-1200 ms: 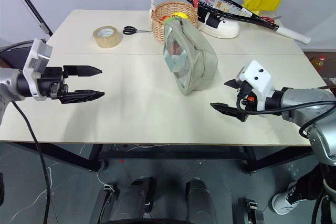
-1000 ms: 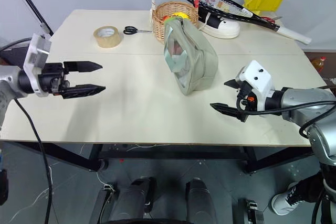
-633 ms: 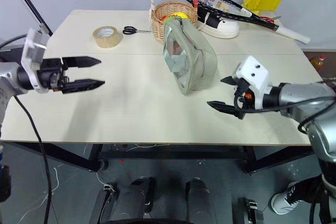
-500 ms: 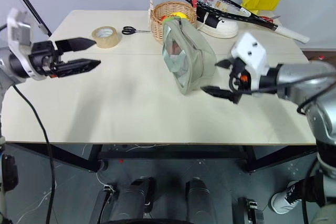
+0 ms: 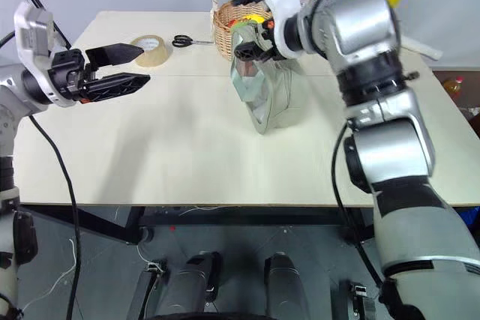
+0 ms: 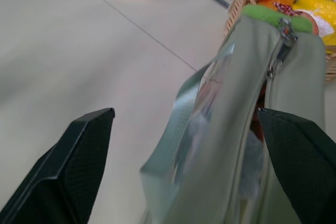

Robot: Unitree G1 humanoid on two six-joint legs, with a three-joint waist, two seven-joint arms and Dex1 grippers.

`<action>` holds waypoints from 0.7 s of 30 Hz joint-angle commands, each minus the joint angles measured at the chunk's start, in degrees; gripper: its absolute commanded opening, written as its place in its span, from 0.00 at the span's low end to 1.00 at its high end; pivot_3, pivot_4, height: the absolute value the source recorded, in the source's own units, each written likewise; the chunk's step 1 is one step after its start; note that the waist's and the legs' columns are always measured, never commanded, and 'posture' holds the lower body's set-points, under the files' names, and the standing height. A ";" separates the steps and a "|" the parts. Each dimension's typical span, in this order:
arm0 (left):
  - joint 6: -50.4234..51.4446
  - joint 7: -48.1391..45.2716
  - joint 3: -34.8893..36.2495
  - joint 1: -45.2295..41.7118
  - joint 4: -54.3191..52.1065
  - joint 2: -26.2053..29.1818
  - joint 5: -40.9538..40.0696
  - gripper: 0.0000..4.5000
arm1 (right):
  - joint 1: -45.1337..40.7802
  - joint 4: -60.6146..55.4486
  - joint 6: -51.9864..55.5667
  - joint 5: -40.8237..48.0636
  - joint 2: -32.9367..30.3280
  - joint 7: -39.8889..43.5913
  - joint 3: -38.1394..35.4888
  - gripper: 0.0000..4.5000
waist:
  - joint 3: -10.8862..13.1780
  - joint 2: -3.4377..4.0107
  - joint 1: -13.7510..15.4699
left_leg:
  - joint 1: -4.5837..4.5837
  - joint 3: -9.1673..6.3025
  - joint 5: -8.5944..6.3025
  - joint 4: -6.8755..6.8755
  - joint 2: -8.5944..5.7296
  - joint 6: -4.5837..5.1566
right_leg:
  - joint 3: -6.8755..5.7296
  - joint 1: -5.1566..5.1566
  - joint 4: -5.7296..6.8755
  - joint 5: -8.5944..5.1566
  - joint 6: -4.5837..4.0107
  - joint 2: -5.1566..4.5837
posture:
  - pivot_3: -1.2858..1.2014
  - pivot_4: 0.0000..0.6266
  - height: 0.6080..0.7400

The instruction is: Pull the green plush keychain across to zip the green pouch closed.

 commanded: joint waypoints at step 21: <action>-1.86 1.90 2.19 4.07 -5.65 0.42 -0.49 1.00 | -0.99 -3.08 -28.12 -12.30 -0.96 32.67 3.98 0.01 | 0.02 0.03 -2.54 | -0.13 -0.04 0.04 0.01 0.02 -0.05 | 0.02 -0.52 0.71 -0.02 0.01 0.13 | 0.52 0.24 0.34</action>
